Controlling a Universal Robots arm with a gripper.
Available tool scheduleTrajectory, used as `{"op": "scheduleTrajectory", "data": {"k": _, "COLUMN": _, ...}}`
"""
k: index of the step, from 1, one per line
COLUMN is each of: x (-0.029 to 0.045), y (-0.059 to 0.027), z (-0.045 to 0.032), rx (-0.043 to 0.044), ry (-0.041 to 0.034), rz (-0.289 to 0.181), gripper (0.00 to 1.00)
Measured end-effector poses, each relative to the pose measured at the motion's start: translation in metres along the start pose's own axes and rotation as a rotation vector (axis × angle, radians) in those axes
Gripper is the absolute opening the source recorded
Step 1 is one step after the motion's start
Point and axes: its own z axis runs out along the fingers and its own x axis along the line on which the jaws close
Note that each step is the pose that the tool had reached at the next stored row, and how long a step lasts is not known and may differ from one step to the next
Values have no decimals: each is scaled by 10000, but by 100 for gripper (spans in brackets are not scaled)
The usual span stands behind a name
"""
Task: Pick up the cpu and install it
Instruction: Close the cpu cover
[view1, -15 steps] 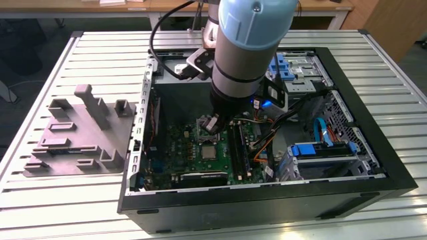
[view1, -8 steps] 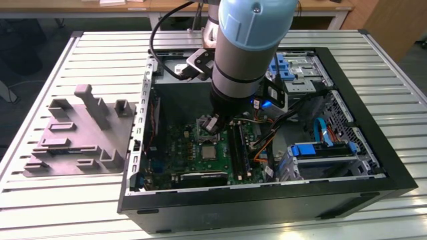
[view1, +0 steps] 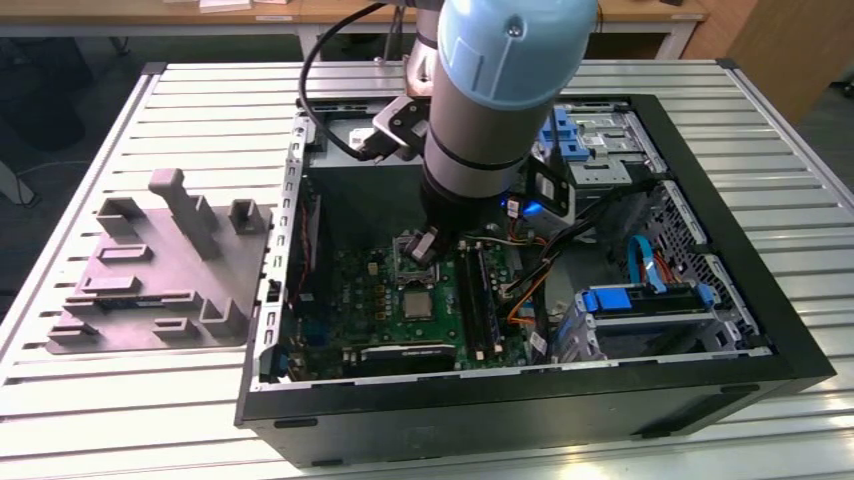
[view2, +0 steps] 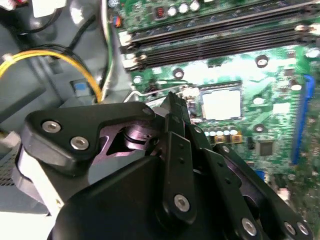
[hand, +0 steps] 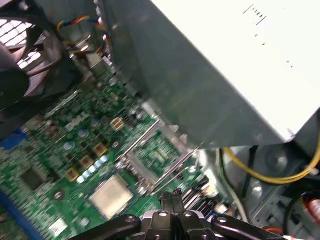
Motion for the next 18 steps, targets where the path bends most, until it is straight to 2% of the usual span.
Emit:
{"op": "scheduleTrajectory", "data": {"k": 1, "x": 1, "y": 0, "z": 4, "rx": -90, "ry": -93, "rz": -5, "gripper": 11}}
{"op": "scheduleTrajectory", "data": {"k": 5, "x": 5, "y": -7, "z": 45, "rx": -101, "ry": -101, "rz": -15, "gripper": 11}}
{"op": "scheduleTrajectory", "data": {"k": 13, "x": -11, "y": -36, "z": 118, "rx": -273, "ry": -279, "rz": -39, "gripper": 11}}
{"op": "scheduleTrajectory", "data": {"k": 18, "x": -44, "y": -26, "z": 148, "rx": -277, "ry": -282, "rz": -39, "gripper": 11}}
